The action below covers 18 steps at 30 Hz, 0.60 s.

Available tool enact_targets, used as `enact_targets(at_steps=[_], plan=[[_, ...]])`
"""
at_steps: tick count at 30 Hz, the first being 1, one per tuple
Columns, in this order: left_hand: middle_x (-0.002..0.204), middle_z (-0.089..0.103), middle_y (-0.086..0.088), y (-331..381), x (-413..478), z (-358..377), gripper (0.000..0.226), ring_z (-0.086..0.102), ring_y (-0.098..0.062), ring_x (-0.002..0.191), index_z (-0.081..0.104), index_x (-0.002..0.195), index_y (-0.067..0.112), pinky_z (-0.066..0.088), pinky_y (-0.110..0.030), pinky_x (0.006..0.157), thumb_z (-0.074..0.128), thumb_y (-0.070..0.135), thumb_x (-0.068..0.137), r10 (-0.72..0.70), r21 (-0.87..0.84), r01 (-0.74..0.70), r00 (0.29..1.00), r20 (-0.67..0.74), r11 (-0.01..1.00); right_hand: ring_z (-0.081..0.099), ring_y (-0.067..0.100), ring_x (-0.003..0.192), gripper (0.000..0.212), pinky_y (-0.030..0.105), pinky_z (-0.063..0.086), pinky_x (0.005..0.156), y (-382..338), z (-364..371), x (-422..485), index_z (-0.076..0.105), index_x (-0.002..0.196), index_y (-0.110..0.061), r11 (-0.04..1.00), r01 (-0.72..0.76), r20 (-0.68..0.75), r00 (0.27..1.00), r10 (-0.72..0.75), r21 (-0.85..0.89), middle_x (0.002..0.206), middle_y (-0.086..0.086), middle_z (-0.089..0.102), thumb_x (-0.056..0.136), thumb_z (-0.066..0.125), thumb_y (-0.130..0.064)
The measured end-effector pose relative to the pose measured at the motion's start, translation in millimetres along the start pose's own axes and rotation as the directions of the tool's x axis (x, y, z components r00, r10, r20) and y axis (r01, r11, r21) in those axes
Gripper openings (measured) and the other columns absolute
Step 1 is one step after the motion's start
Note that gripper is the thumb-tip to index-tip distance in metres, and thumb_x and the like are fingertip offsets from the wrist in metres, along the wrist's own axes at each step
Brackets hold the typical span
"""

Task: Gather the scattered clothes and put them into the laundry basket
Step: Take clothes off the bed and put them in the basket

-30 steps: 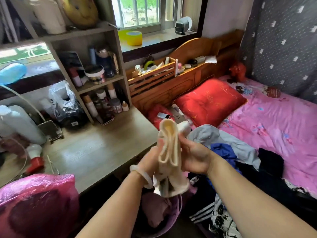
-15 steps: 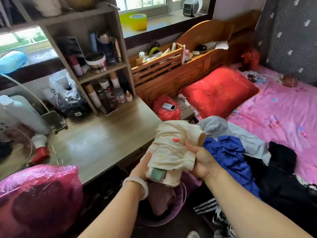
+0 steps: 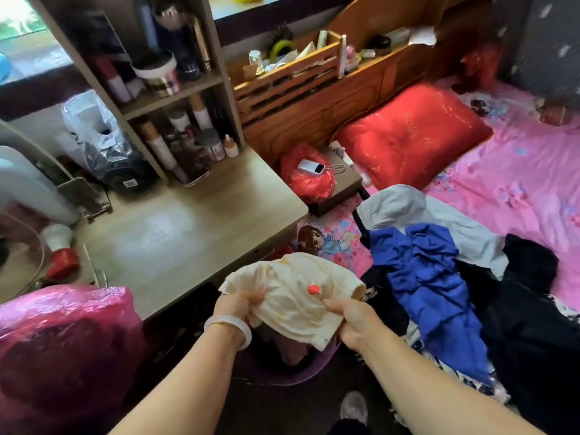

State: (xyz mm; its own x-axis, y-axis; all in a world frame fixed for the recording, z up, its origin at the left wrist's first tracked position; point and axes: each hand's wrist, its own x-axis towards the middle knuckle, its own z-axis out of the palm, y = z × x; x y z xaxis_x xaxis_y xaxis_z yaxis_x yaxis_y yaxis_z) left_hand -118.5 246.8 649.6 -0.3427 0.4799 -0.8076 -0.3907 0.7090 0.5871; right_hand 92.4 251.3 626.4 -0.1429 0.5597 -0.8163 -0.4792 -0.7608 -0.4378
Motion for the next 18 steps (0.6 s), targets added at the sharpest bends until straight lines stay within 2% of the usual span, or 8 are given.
enact_targets(at_steps=[3, 6, 8, 11, 13, 15, 16, 18], plan=[[0.097, 0.067, -0.013, -1.3, 33.6, 9.4, 0.048, 0.061, -0.028, 0.075, 0.059, 0.117, 0.011, 0.052, -0.034, 0.063, 0.075, 0.001, 0.072, 0.071, 0.201, -0.061, 0.997, -0.043, 0.978, 0.065, 0.030, 0.104, 0.034, 0.046, 0.052, 0.090, 30.9, -13.7, 34.0, 0.065, 0.114, -0.003, 0.976, -0.115, -0.094, 0.991, 0.099, -0.184, 0.108, 0.014, 0.071, 0.081, 0.068, 0.003], [0.128, 0.058, -0.017, 3.7, 37.9, 0.5, 0.066, 0.061, -0.034, 0.105, 0.037, 0.142, 0.009, 0.048, -0.032, 0.077, 0.064, -0.002, 0.084, 0.139, 0.430, -0.050, 0.974, -0.180, 0.902, 0.053, 0.024, 0.120, 0.055, 0.041, 0.044, 0.085, 56.2, -16.4, 33.5, 0.054, 0.126, -0.014, 0.737, -0.302, -0.151, 0.952, 0.267, -0.604, 0.129, 0.007, 0.060, 0.077, 0.077, -0.008], [0.133, 0.055, -0.017, 3.5, 46.4, 3.2, 0.067, 0.057, -0.033, 0.116, 0.031, 0.147, 0.006, 0.049, -0.030, 0.081, 0.061, -0.002, 0.087, 0.160, 0.511, -0.020, 0.960, -0.231, 0.859, 0.050, 0.023, 0.121, 0.062, 0.040, 0.041, 0.085, 60.1, -25.7, 37.0, 0.045, 0.134, -0.013, 0.649, -0.377, -0.197, 0.922, 0.335, -0.661, 0.130, 0.008, 0.057, 0.080, 0.074, -0.006], [0.135, 0.055, -0.013, 2.9, 48.1, 7.5, 0.055, 0.058, -0.026, 0.107, 0.040, 0.141, 0.007, 0.044, -0.021, 0.066, 0.058, -0.002, 0.090, 0.149, 0.563, -0.020, 0.972, -0.183, 0.826, 0.057, 0.020, 0.115, 0.061, 0.038, 0.044, 0.088, 55.0, -32.6, 39.5, 0.039, 0.141, -0.011, 0.655, -0.366, -0.187, 0.926, 0.329, -0.661, 0.109, 0.001, 0.063, 0.087, 0.066, -0.006], [0.127, 0.059, -0.014, 2.4, 50.7, 17.7, 0.053, 0.060, -0.022, 0.095, 0.050, 0.134, 0.009, 0.050, -0.029, 0.079, 0.066, 0.000, 0.085, 0.150, 0.551, -0.035, 0.975, -0.164, 0.834, 0.062, 0.017, 0.096, 0.051, 0.031, 0.049, 0.073, 45.8, -37.2, 47.3, 0.044, 0.138, -0.011, 0.688, -0.334, -0.179, 0.941, 0.288, -0.644, 0.099, -0.001, 0.065, 0.090, 0.061, -0.010], [0.119, 0.063, -0.014, 2.3, 57.9, 41.6, 0.049, 0.063, -0.026, 0.099, 0.056, 0.126, 0.011, 0.053, -0.039, 0.092, 0.071, 0.001, 0.081, 0.143, 0.538, -0.054, 0.982, -0.125, 0.841, 0.058, 0.015, 0.074, 0.038, 0.023, 0.045, 0.049, 29.3, -45.3, 56.3, 0.051, 0.132, -0.008, 0.757, -0.298, -0.194, 0.954, 0.227, -0.582, 0.091, 0.000, 0.066, 0.094, 0.051, -0.015], [0.116, 0.064, -0.013, 2.2, 61.0, 59.2, 0.046, 0.063, -0.027, 0.102, 0.057, 0.123, 0.011, 0.052, -0.041, 0.094, 0.071, 0.001, 0.080, 0.147, 0.539, -0.073, 0.985, -0.094, 0.839, 0.057, 0.015, 0.071, 0.034, 0.022, 0.044, 0.047, 17.3, -52.2, 61.2, 0.053, 0.129, -0.008, 0.786, -0.273, -0.198, 0.961, 0.194, -0.555, 0.091, 0.001, 0.066, 0.095, 0.049, -0.015], [0.112, 0.065, -0.013, 0.8, 67.7, 93.1, 0.044, 0.063, -0.027, 0.102, 0.058, 0.120, 0.012, 0.053, -0.042, 0.093, 0.071, 0.001, 0.080, 0.159, 0.547, -0.114, 0.987, -0.036, 0.829, 0.058, 0.015, 0.072, 0.031, 0.025, 0.046, 0.059, -8.2, -62.2, 68.2, 0.053, 0.126, -0.012, 0.821, -0.217, -0.194, 0.972, 0.132, -0.529, 0.092, 0.001, 0.066, 0.095, 0.049, -0.012]])
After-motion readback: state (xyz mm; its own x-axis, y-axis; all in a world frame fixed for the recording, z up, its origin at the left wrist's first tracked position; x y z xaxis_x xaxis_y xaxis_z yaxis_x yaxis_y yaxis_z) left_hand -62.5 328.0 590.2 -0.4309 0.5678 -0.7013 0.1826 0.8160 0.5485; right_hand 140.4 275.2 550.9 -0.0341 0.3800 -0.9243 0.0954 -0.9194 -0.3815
